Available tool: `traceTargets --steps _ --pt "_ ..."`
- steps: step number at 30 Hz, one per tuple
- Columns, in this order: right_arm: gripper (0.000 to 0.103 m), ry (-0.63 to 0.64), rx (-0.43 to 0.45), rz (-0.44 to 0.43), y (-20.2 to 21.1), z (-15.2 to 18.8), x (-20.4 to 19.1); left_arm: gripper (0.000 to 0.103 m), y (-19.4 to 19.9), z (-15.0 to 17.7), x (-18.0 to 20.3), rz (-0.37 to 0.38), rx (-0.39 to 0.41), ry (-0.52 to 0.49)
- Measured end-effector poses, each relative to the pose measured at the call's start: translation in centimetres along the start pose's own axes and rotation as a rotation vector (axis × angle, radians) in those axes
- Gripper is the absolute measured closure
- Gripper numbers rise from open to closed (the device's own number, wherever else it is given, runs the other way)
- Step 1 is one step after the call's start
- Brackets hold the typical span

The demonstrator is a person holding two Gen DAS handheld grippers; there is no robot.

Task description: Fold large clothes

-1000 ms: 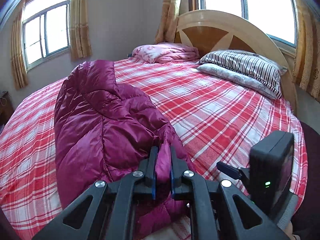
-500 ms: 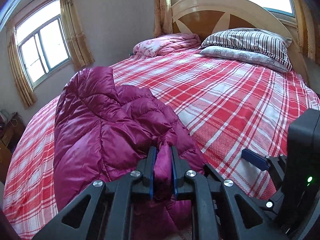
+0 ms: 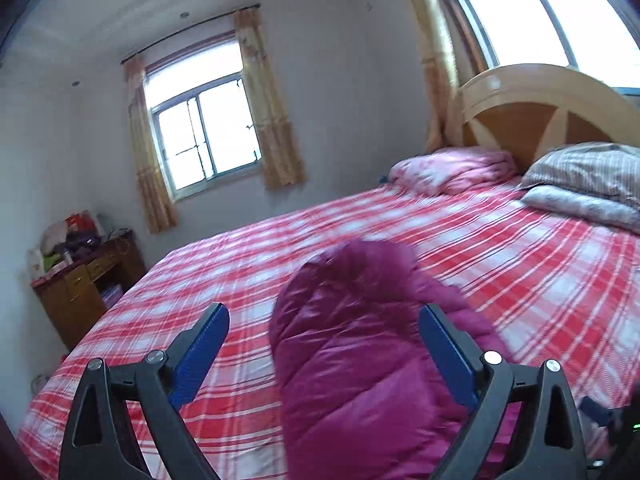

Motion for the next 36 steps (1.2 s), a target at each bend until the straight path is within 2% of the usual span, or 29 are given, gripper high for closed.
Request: traceTargets --steps 1,3,5,6,8,11,13,16,18,19,20,21,23,25,28,31,33,34,35,36 --pt "0.025 0.005 0.001 0.004 0.0 0.0 0.0 0.007 -2.6 0.5 -1.4 -0.034 -0.055 0.022" --pt "0.025 0.007 0.003 0.005 0.1 0.0 0.1 0.007 -7.1 2.0 -3.2 -0.043 -0.186 0.056" --pt "0.025 -0.004 0.003 -0.011 0.2 0.1 0.2 0.007 -10.8 3.6 -3.9 0.028 -0.301 0.098" --pt "0.025 -0.021 0.008 -0.019 0.5 0.2 0.3 0.007 -11.7 4.2 -3.9 0.075 -0.327 0.124" --pt "0.025 -0.074 0.05 -0.027 2.0 -0.3 1.4 0.007 -12.0 4.6 -3.3 0.107 -0.319 0.13" --pt "0.024 -0.107 0.135 -0.039 5.1 -2.0 2.3 0.007 -11.0 4.4 -0.9 0.091 -0.25 0.017" --pt "0.023 -0.096 0.167 -0.112 6.9 -3.2 1.9 0.007 -10.2 4.4 0.5 0.074 -0.208 -0.038" --pt "0.024 -0.019 0.137 -0.22 7.4 -4.2 -0.5 0.007 -9.8 4.5 1.8 0.076 -0.183 -0.072" --pt "0.025 0.071 0.067 -0.246 6.1 -4.2 -2.8 0.007 -9.2 4.7 1.9 0.084 -0.179 -0.075" --pt "0.038 0.112 0.009 -0.236 4.7 -3.8 -3.8 0.007 -9.1 4.8 1.9 0.091 -0.179 -0.074" --pt "0.062 0.141 -0.043 -0.23 3.4 -3.2 -4.5 0.007 -9.1 4.8 1.9 0.102 -0.18 -0.073" --pt "0.073 0.161 -0.093 -0.234 2.2 -2.5 -4.8 0.007 -8.9 4.8 1.8 0.118 -0.178 -0.073" --pt "0.083 0.178 -0.12 -0.218 1.2 -0.9 -4.7 0.007 -8.4 4.7 1.5 0.142 -0.178 -0.081" --pt "0.086 0.19 -0.135 -0.2 0.9 0.3 -4.3 0.007 -8.0 4.4 0.9 0.151 -0.171 -0.062" --pt "0.086 0.214 -0.161 -0.169 0.9 1.4 -4.0 0.007 -8.1 4.1 0.2 0.153 -0.169 -0.032" --pt "0.086 0.213 -0.171 -0.164 1.8 0.9 -4.0 0.007 -8.7 3.4 -1.1 0.123 -0.175 0.008" --pt "0.083 0.205 -0.134 -0.129 3.3 0.1 -4.1 0.007 -9.2 2.8 -2.1 0.1 -0.178 0.031" --pt "0.069 0.2 -0.099 -0.098 4.2 -0.5 -4.1 0.007 -9.5 2.5 -2.6 0.081 -0.176 0.044" --pt "0.05 0.197 -0.058 -0.082 5.1 -1.2 -4.3 0.007 -9.7 2.1 -3.3 0.064 -0.176 0.062" --pt "0.042 0.192 -0.018 -0.082 6.0 -1.9 -4.5 0.007 -10.0 1.7 -3.9 0.054 -0.178 0.086"
Point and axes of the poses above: each gripper's, at about its wrist camera, not at the fingertips, and y roughly against the way its jaws point, x to its right, z to its underside, the point moved 5 cm from there along -y, roughly the way its jaws point, and after that the axes turned 14 degrees about -x, right-handed, at the moved point
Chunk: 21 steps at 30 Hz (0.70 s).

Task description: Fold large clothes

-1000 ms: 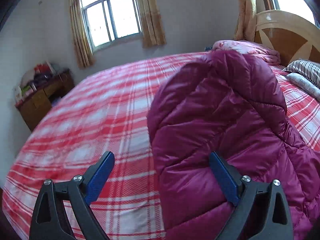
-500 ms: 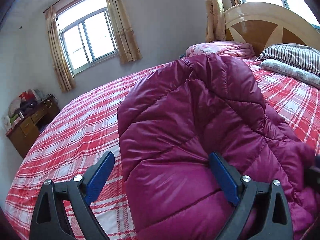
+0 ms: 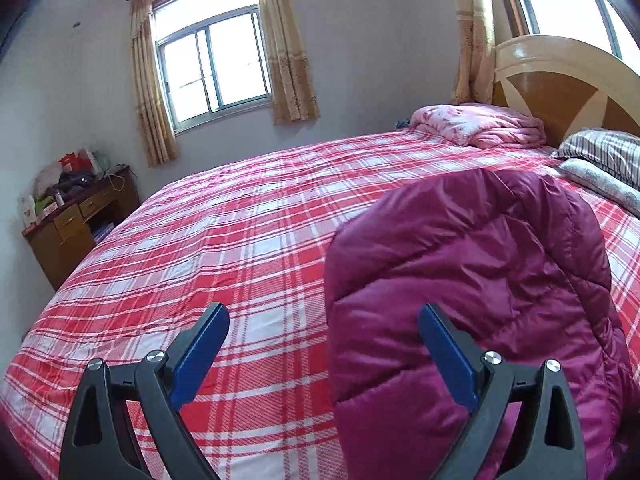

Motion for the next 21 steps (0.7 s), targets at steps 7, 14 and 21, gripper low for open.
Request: traceTargets --steps 7,14,21 --pt "0.041 0.013 0.099 -0.112 0.8 -8.7 -2.9 0.007 -2.0 -1.4 -1.8 0.0 -0.079 0.102" --pt "0.045 -0.001 0.006 -0.098 -5.9 -10.8 -3.1 0.007 -2.6 -1.5 0.5 -0.023 -0.111 0.061" --pt "0.045 -0.008 -0.013 -0.052 -8.3 -8.8 -1.4 0.007 -5.2 -0.7 3.6 -0.092 -0.171 -0.033"
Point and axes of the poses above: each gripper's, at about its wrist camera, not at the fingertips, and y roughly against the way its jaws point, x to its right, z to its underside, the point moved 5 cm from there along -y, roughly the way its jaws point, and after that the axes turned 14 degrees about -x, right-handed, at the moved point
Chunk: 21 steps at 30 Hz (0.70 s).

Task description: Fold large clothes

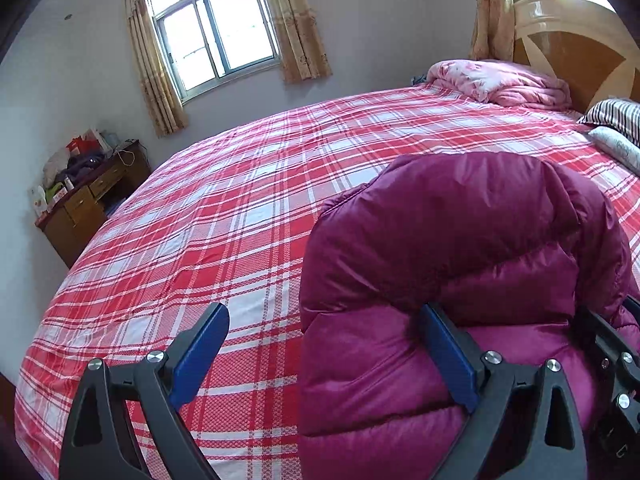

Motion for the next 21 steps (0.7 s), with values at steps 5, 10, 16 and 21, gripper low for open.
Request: traceTargets --steps 5,10,16,21 --pt "0.045 -0.025 -0.016 -0.01 -0.8 0.5 0.6 0.005 -1.4 0.2 0.6 -0.005 -0.039 -0.013" --pt "0.045 -0.041 -0.042 -0.012 -2.0 0.6 0.8 0.002 -2.5 0.4 0.7 0.029 -0.077 0.009" --pt "0.044 -0.036 -0.067 0.005 -2.6 0.7 0.6 0.002 -3.1 0.7 0.7 0.057 -0.103 0.023" --pt "0.043 -0.035 -0.081 0.012 -3.0 0.8 0.7 0.002 -3.4 0.7 0.8 0.061 -0.112 0.024"
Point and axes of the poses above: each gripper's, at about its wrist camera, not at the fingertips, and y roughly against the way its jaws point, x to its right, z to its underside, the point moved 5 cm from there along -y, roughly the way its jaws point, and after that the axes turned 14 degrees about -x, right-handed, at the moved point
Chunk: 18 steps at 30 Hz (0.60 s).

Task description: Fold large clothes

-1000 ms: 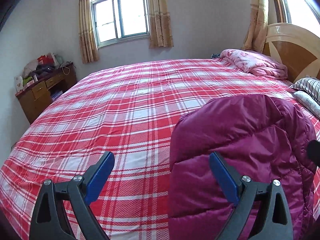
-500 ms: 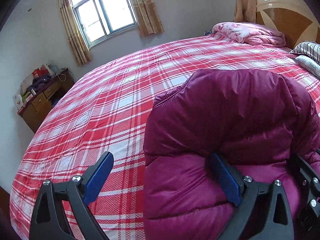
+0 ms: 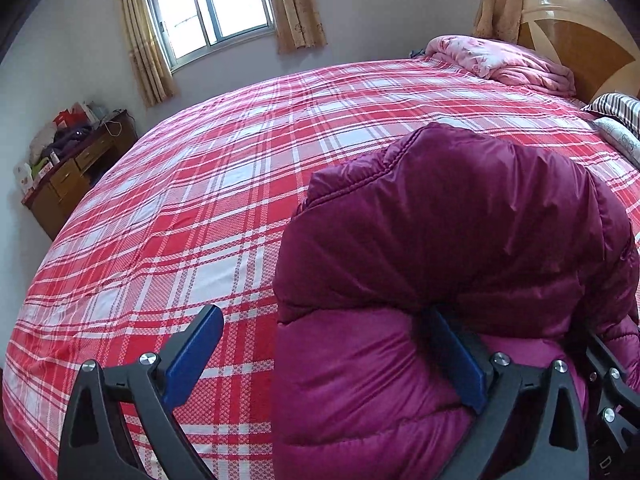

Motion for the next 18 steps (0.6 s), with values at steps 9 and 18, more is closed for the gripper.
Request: traceTargets --steps 9,18 --pt "0.043 -0.006 -0.019 -0.001 -0.41 0.02 0.14 0.002 -0.24 0.01 0.28 -0.013 -0.005 -0.009" --pt "0.043 -0.001 -0.031 0.007 -0.72 -0.01 0.28 0.002 -0.37 -0.04 0.45 -0.027 -0.006 -0.014"
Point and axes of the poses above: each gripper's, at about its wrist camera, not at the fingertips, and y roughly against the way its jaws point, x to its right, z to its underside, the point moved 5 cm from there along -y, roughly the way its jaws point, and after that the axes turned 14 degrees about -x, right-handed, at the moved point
